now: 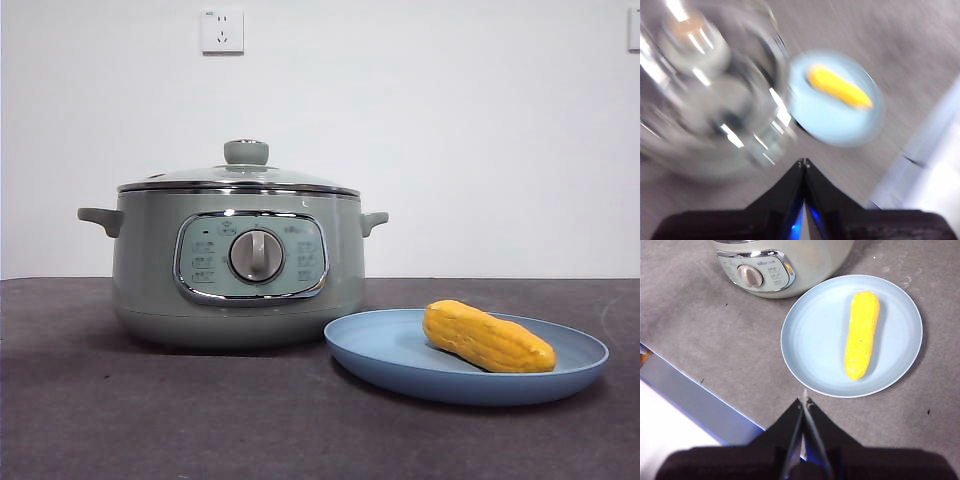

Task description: Take the corn out from the steamer,put the corn on the plate,close the lid

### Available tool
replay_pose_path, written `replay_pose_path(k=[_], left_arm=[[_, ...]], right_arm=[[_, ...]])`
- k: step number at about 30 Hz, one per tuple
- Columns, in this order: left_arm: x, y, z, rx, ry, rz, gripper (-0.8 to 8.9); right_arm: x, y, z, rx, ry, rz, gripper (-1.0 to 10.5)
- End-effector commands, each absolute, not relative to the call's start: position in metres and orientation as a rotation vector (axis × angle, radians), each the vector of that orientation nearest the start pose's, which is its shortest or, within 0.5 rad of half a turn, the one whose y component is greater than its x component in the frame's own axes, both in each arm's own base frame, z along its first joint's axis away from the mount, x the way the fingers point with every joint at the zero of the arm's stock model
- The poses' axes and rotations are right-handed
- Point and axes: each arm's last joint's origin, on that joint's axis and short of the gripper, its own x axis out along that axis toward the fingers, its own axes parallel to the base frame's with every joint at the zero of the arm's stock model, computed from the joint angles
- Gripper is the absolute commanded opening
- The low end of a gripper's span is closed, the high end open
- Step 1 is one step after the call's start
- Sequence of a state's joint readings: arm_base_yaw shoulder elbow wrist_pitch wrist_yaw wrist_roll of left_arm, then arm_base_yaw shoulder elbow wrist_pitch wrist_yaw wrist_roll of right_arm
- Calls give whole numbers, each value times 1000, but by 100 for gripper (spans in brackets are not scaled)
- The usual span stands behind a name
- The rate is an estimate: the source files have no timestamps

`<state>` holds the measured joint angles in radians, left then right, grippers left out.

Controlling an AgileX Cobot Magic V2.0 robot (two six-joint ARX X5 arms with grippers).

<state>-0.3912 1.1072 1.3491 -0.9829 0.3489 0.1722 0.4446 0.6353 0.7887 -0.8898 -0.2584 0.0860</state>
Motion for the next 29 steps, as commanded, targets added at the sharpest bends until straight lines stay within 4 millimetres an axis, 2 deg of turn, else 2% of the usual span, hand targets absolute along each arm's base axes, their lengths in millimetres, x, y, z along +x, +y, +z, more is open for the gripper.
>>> replay_pose_path(k=[1, 6, 9, 11, 16, 20, 25, 29], left_arm=[[180, -76, 411, 289, 435, -759, -4], [166, -51, 443, 307, 85, -689, -4], [150, -34, 445, 320, -30, -598, -4], [140, -25, 438, 328, -56, -535, -4], [118, -9, 398, 341, -62, -367, -4], [108, -2, 350, 342, -42, -240, -4], [101, -1, 289, 328, -46, -207, -4], [99, 1, 249, 266, -11, -160, -4]], right_arm=[[98, 55, 291, 6, 775, 636, 1], [98, 55, 291, 6, 775, 636, 1], [98, 55, 291, 6, 775, 636, 1], [98, 55, 291, 6, 775, 636, 1], [98, 55, 291, 6, 775, 636, 1], [98, 55, 291, 6, 775, 636, 1], [98, 55, 291, 6, 775, 636, 1], [98, 55, 291, 6, 775, 636, 1]])
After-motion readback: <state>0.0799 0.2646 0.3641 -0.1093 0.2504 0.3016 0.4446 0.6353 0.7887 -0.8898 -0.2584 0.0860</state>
